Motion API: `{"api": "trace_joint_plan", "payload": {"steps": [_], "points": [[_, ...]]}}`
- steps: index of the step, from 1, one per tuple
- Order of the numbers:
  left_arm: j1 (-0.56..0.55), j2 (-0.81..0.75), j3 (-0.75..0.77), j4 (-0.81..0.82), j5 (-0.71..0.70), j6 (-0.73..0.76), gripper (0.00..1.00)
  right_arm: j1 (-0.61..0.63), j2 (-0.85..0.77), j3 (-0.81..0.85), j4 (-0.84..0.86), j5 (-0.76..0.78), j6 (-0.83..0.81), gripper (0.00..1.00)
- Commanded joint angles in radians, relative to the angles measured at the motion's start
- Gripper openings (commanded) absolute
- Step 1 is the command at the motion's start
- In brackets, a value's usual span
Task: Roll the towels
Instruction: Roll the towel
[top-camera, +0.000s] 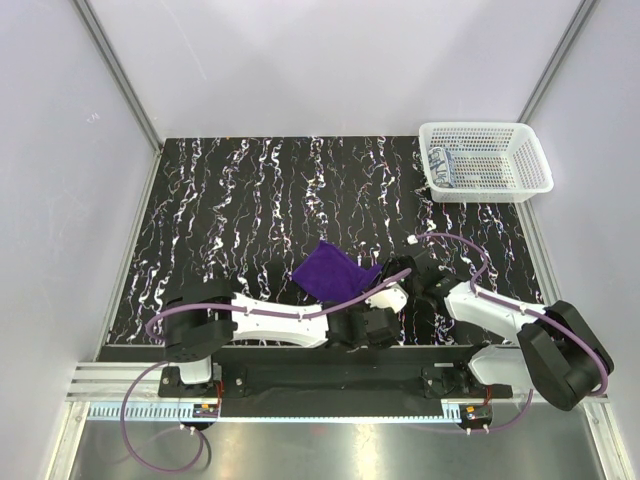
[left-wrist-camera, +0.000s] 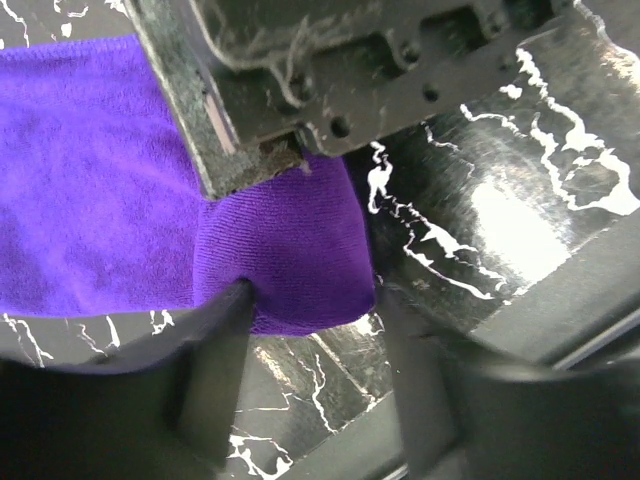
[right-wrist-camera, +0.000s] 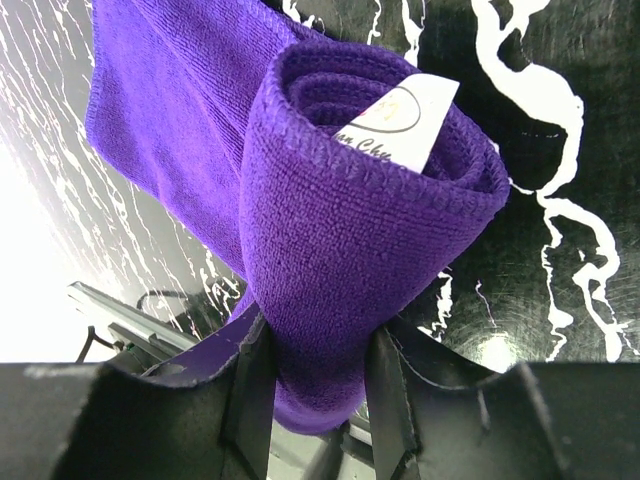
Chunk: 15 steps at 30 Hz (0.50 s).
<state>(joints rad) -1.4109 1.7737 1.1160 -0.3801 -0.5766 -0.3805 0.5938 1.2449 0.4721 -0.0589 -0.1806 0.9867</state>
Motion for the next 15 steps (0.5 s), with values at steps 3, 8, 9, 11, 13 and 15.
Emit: {"api": "trace_joint_plan", "payload": {"steps": [3,8,9,11,13,15], "points": [[0.004,0.009,0.005,0.017,-0.04,0.006,0.28,0.012,-0.019,0.013,-0.036,-0.042,-0.013,0.42],[0.007,-0.005,0.002,0.021,-0.029,0.008,0.1,0.012,-0.045,0.014,-0.059,-0.045,-0.01,0.43],[0.007,-0.01,-0.002,0.026,-0.022,0.008,0.1,0.012,-0.05,0.019,-0.07,-0.043,-0.01,0.45],[0.015,-0.025,-0.011,0.035,0.012,0.008,0.08,0.012,-0.071,0.036,-0.117,-0.036,-0.016,0.57],[0.027,-0.042,-0.03,0.055,0.059,0.003,0.07,0.012,-0.091,0.057,-0.174,0.003,-0.031,0.73],[0.04,-0.069,-0.051,0.075,0.086,-0.008,0.07,0.012,-0.133,0.101,-0.298,0.09,-0.045,0.87]]}}
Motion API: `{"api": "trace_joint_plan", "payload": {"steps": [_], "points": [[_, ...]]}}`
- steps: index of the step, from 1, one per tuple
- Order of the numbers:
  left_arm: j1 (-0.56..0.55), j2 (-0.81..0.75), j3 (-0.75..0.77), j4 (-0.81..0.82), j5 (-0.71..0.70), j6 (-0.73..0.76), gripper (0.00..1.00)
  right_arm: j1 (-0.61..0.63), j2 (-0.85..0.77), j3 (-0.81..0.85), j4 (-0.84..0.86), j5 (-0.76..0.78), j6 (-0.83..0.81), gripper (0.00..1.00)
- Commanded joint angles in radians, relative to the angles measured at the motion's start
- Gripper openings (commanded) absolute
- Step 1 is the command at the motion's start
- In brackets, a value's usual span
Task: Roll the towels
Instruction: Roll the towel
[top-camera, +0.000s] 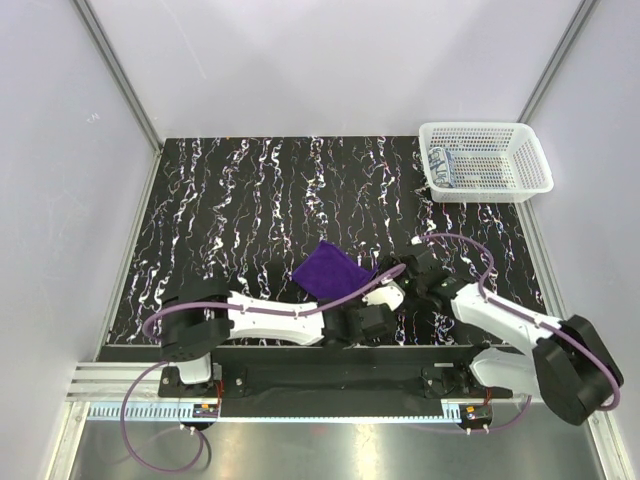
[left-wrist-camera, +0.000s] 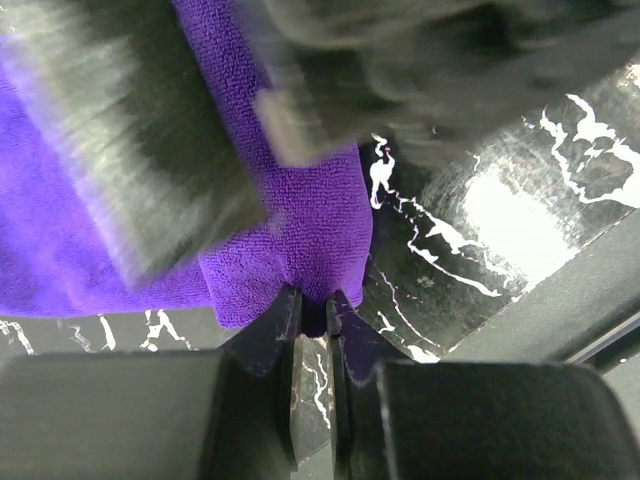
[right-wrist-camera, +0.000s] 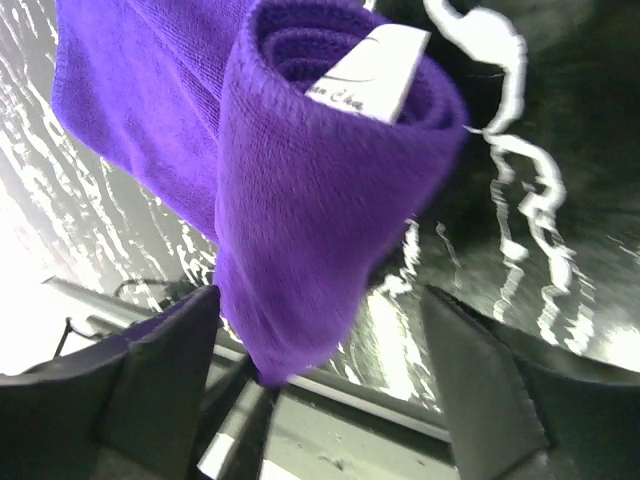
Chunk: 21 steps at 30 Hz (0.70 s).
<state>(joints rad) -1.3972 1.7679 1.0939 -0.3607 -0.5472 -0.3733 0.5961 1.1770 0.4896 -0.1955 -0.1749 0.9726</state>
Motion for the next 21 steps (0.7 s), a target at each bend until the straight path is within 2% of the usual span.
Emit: {"api": "trace_joint_plan", "payload": {"steps": [1,5,11,13,16,21], "points": [[0.039,-0.074,-0.037,0.06,0.07,-0.019,0.07,0.01,-0.079,0.101,-0.211,0.122,-0.038,0.9],[0.072,-0.122,-0.071,0.086,0.141,-0.036,0.06,-0.005,-0.14,0.193,-0.48,0.334,-0.023,0.96],[0.122,-0.162,-0.114,0.131,0.239,-0.058,0.06,-0.076,-0.229,0.221,-0.553,0.385,-0.017,0.98],[0.151,-0.173,-0.134,0.16,0.28,-0.07,0.05,-0.078,-0.263,0.222,-0.55,0.391,-0.011,0.98],[0.213,-0.202,-0.176,0.219,0.439,-0.11,0.05,-0.079,-0.362,0.196,-0.487,0.351,-0.026,0.98],[0.323,-0.263,-0.284,0.357,0.622,-0.191,0.04,-0.079,-0.497,0.081,-0.265,0.178,-0.031,0.98]]}}
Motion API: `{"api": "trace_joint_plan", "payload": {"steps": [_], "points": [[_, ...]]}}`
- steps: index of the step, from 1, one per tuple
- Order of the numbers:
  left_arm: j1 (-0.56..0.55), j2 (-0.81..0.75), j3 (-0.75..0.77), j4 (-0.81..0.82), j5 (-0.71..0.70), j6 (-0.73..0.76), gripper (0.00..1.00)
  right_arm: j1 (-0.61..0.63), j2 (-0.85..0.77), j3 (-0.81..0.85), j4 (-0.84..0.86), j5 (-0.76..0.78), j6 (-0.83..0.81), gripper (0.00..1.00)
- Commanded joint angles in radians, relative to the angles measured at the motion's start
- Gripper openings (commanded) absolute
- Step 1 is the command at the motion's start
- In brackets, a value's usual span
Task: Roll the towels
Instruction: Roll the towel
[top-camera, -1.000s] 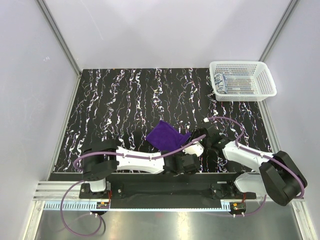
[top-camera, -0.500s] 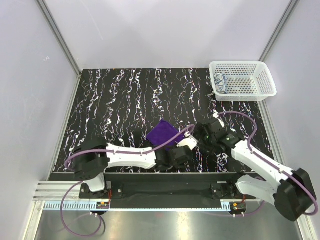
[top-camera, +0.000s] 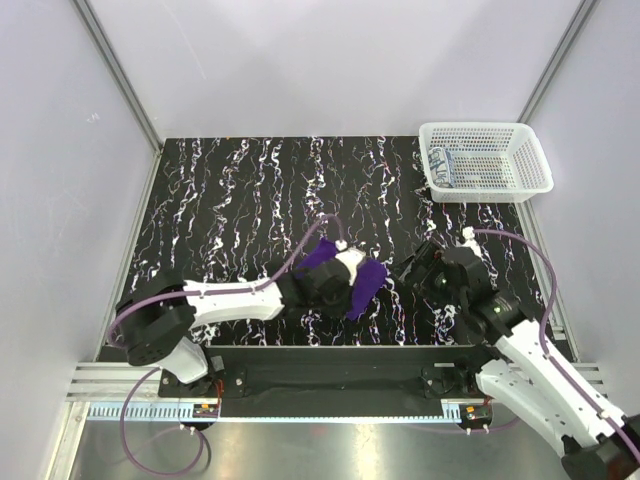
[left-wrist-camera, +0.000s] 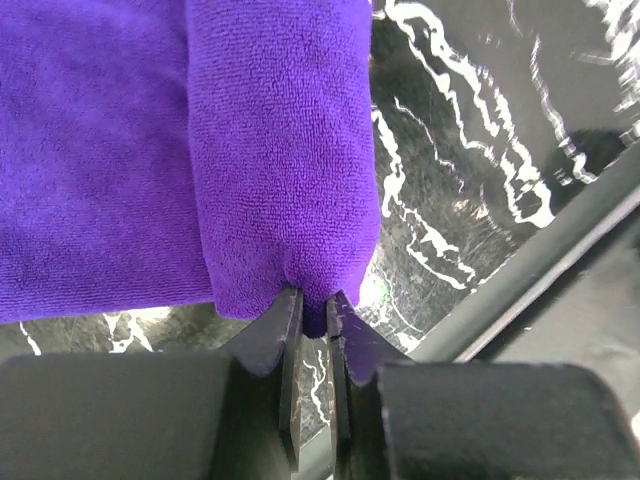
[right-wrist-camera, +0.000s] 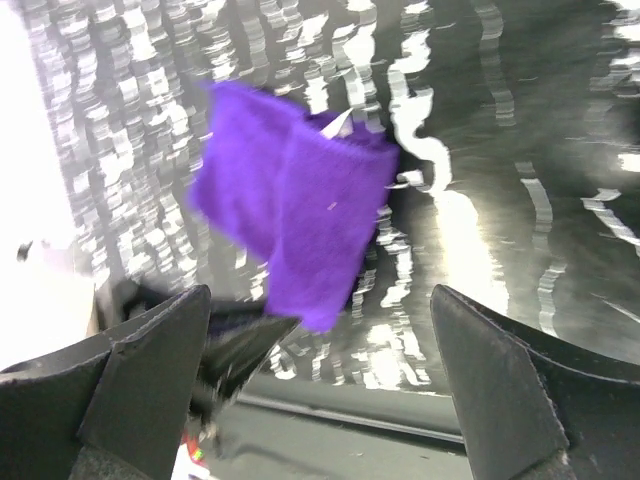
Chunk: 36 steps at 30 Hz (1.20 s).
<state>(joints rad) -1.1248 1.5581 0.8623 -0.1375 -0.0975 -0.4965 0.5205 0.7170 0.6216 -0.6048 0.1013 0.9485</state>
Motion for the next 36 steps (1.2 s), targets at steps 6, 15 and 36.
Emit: {"api": "trace_joint_plan", "payload": {"steps": [6,15,36], "points": [[0.204,-0.09,-0.146,0.311,0.408,-0.149,0.04,-0.002,0.013,-0.163,0.365,-0.281,0.036,0.99],[0.402,-0.007,-0.279,0.634,0.694,-0.342,0.01,-0.002,0.223,-0.227,0.646,-0.351,0.052,0.99],[0.55,0.192,-0.341,0.978,0.892,-0.574,0.0,0.007,0.703,-0.209,1.109,-0.388,0.088,0.91]]}}
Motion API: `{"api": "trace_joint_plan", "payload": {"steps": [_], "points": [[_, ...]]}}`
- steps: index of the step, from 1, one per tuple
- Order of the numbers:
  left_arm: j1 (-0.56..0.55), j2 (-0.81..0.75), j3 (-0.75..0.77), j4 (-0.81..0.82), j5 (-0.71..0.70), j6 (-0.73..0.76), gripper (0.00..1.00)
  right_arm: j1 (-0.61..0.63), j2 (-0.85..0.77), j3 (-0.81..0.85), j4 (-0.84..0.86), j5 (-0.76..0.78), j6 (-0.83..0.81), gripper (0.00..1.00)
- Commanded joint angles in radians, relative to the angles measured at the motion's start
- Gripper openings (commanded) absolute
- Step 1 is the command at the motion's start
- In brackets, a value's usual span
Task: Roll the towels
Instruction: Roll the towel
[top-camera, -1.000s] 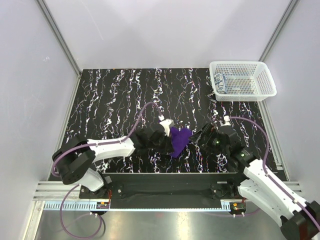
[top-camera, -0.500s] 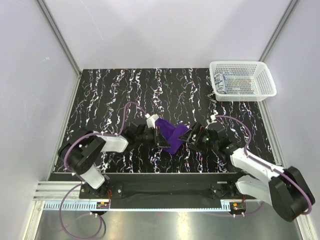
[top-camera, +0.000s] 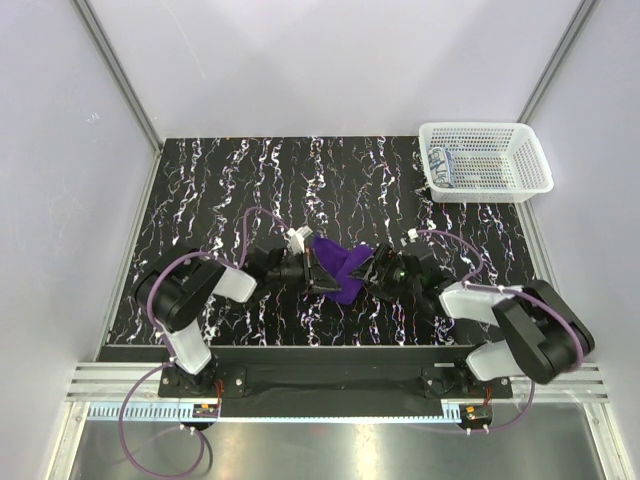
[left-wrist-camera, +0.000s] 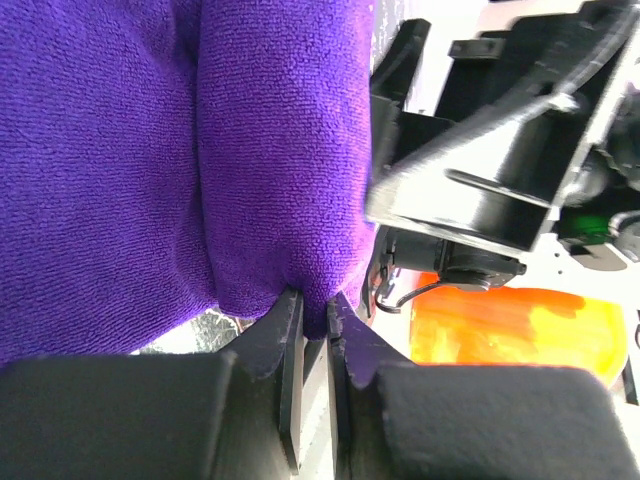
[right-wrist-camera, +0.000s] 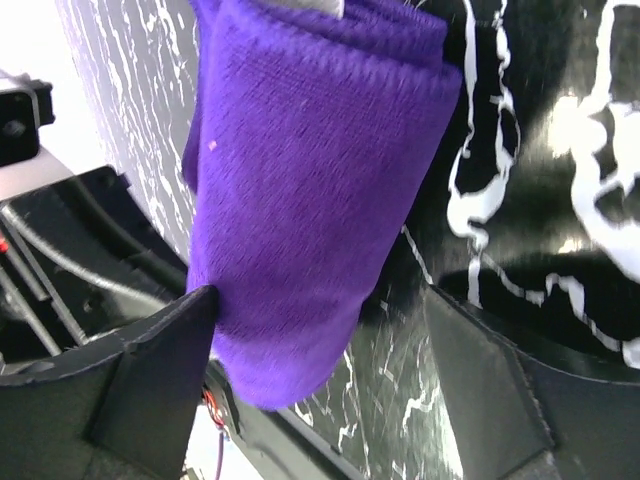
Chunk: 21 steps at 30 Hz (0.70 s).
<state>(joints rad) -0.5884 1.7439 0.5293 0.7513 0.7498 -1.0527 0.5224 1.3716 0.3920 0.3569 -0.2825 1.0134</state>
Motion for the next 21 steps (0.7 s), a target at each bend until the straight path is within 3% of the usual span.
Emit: {"api": "trace_joint_plan", "payload": {"steps": [1,10,12,13,14,16,17,21], "points": [[0.016,0.008,-0.009,0.091,0.048,-0.017,0.0,0.005,0.067,0.021,0.189,-0.006,0.03,0.89],[0.027,0.057,-0.029,0.12,0.046,-0.017,0.01,0.041,0.196,0.047,0.306,-0.021,0.06,0.58],[0.025,0.062,-0.031,0.117,0.042,-0.004,0.06,0.05,0.19,0.048,0.306,-0.02,0.059,0.52],[0.027,0.052,-0.029,0.109,0.031,0.005,0.1,0.051,0.185,0.051,0.294,-0.02,0.059,0.49],[0.027,0.043,-0.029,0.067,0.022,0.035,0.22,0.053,0.172,0.054,0.278,-0.018,0.059,0.47],[0.025,-0.018,-0.02,-0.027,-0.027,0.091,0.32,0.057,0.147,0.077,0.182,-0.008,0.044,0.42],[0.024,-0.044,-0.011,-0.132,-0.047,0.149,0.48,0.06,0.117,0.088,0.136,0.011,0.034,0.41],[0.016,-0.208,0.034,-0.425,-0.18,0.304,0.72,0.074,0.04,0.162,-0.128,0.069,-0.034,0.4]]}}
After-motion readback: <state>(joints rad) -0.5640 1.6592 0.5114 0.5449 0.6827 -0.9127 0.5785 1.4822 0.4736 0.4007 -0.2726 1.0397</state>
